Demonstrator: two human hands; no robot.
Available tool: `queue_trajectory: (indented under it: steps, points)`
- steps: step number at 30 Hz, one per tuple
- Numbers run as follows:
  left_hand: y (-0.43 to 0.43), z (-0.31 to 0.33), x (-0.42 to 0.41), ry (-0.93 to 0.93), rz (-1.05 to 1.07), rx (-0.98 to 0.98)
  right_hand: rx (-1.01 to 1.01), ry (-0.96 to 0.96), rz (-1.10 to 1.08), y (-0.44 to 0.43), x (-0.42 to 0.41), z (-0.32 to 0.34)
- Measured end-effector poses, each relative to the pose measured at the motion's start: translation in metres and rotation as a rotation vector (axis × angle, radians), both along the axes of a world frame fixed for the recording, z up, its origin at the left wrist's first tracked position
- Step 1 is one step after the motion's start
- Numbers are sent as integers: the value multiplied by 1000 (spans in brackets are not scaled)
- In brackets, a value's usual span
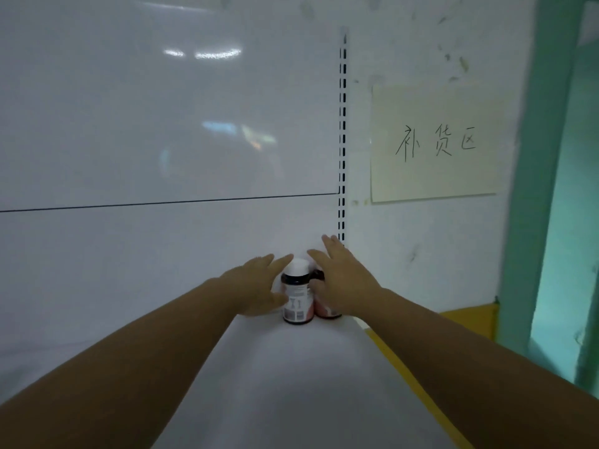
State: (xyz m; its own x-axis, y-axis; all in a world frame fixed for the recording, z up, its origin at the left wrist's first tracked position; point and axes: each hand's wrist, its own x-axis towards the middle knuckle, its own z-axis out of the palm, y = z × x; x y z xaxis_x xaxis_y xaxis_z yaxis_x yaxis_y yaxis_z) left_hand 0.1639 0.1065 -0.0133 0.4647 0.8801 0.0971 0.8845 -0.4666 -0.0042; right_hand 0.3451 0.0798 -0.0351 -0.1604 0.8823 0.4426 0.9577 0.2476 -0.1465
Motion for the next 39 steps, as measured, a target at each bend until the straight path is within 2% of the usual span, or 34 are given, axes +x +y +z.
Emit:
queue_trajectory:
  steps: [5, 8, 13, 18, 21, 23, 25, 31, 39]
  points:
    - [27, -9, 28, -276, -4, -83, -151, 190, -170, 28, 22, -6]
    - [37, -20, 39, -420, 58, -35, -66, 360, -138, 38, 19, -18]
    - [39, -32, 52, -726, 131, 15, 72, 512, -108, 48, 16, -32]
    - [30, -26, 48, -914, 145, -11, 63, 616, -102, 48, 19, -33]
    - [7, 3, 22, -979, 84, -55, -50, 816, 67, 35, 21, -16]
    - [-22, 34, -6, -1013, 11, -162, -138, 969, 277, 17, 8, 6]
    - [-58, 65, -40, -1000, -55, -177, -228, 1035, 470, -3, -17, 31]
    - [-172, 122, -165, -971, 17, -62, -344, 916, 898, -68, -144, 95]
    - [-340, 130, -357, -1133, 234, 182, -449, 876, 1205, -176, -349, 125]
